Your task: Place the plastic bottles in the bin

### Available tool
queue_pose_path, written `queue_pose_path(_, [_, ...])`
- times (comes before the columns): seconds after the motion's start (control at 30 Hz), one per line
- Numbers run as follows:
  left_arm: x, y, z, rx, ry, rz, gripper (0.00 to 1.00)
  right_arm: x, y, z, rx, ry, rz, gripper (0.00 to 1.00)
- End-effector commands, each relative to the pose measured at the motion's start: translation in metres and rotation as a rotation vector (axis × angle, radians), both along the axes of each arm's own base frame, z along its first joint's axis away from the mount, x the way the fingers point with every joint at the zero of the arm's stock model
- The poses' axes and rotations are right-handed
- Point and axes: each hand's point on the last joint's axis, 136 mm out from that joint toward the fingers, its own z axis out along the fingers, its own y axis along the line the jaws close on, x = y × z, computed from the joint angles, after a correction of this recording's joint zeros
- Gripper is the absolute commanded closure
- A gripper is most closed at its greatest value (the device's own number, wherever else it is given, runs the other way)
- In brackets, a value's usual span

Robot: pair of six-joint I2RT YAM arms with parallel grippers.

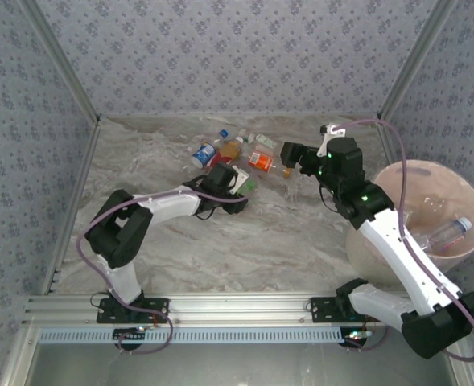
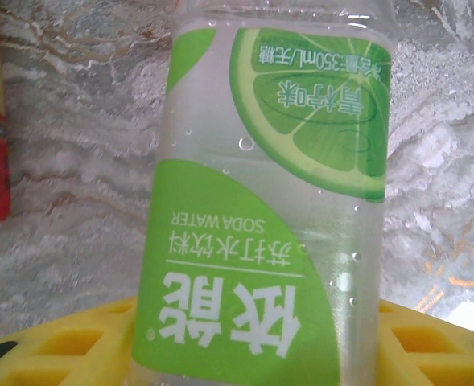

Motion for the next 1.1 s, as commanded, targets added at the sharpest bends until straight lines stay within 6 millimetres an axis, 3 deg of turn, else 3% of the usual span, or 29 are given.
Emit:
queue_pose_path(0.0, [0.0,0.005,0.024,-0.068,-0.038,0.052,0.5,0.006,0.012,-0.001,0.049,0.009,0.02,0.0])
queue_pose_path(0.3, [-0.012,0.014,0.069,-0.221,-0.102,0.1,0.51,0.013,0.023,-0.013,0.076,0.036,0.015,0.0])
queue_pose_path(0.47, [-0.021,0.015,0.107,-0.334,-0.132,0.112,0.52,0.014,0.028,-0.016,0.092,0.043,0.038,0.0])
queue_pose_path(0.7, [-0.032,0.028,0.163,-0.453,-0.248,0.119,0.52,0.017,0.079,-0.02,0.288,0.109,0.228,0.0])
queue_pose_path(0.93, [-0.038,0.027,0.18,-0.461,-0.267,0.109,0.53,0.016,0.14,-0.005,0.518,0.157,0.485,0.0])
queue_pose_path(1.07, [-0.039,0.021,0.189,-0.471,-0.278,0.093,0.53,0.022,0.151,-0.019,0.5,0.207,0.47,0.0])
